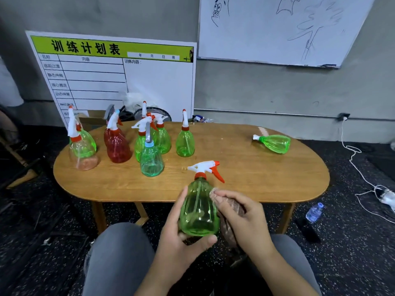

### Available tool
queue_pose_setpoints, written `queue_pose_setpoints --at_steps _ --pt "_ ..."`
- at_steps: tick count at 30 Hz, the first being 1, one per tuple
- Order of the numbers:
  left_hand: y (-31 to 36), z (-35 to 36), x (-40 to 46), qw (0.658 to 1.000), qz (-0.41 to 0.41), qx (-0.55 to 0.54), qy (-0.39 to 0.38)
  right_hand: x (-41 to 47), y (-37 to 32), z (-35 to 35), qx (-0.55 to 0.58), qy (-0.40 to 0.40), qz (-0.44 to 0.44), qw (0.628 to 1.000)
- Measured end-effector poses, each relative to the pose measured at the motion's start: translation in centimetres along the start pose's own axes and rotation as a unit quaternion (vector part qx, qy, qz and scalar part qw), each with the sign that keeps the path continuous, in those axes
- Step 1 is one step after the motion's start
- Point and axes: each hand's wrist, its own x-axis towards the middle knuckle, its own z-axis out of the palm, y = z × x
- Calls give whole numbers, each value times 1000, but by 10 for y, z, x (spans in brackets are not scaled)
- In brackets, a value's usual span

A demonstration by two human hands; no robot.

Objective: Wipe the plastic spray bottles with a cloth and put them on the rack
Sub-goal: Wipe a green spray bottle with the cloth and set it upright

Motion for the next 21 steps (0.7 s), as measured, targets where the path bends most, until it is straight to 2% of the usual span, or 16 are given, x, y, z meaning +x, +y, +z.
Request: queue_pose_setpoints --at_steps 3,6,10,12,14,18,21 --pt "23 -8 25 995 53 78 -27 23 -24 -1 74 28 16 997" --pt "59 -11 57 979 119 162 -23 48 -57 -2 181 56 48 981" --pt "117 -11 104 935 235 267 20 81 -113 -4 263 97 16 960" --pt "145 -10 119 917 267 293 45 91 -142 -10 278 108 -11 954" --pt "172 -5 126 912 278 290 87 94 -171 -17 263 104 -45 958" --pt "226 8 138 916 304 214 151 92 -230 -42 143 90 -208 964" --pt "258 13 141 907 341 185 164 86 -255 -59 -22 129 -342 930"
